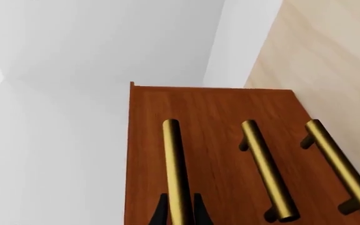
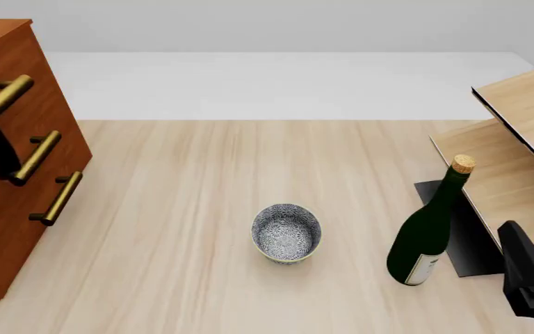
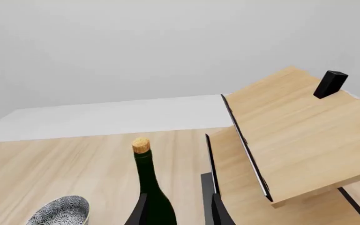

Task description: Close the bottom drawer of the cabinet and open the top drawer.

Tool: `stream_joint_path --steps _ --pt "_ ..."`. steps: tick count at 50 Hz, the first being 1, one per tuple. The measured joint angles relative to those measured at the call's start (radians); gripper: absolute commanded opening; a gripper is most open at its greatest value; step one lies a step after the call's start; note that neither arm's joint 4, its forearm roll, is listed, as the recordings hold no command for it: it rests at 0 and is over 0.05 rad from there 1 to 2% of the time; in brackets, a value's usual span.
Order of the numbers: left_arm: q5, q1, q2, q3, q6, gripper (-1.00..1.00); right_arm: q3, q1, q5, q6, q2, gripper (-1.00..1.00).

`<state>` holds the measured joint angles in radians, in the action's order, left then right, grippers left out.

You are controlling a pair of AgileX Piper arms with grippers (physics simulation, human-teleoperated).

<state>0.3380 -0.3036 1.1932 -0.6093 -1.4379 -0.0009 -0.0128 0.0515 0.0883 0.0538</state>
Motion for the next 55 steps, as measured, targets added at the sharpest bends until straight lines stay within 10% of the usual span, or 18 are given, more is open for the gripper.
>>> stream_joint_path --steps 55 --pt "0.054 0.208 -0.071 0.080 -0.068 -1.00 -0.001 0.010 -0.019 0.009 -0.024 1.00"
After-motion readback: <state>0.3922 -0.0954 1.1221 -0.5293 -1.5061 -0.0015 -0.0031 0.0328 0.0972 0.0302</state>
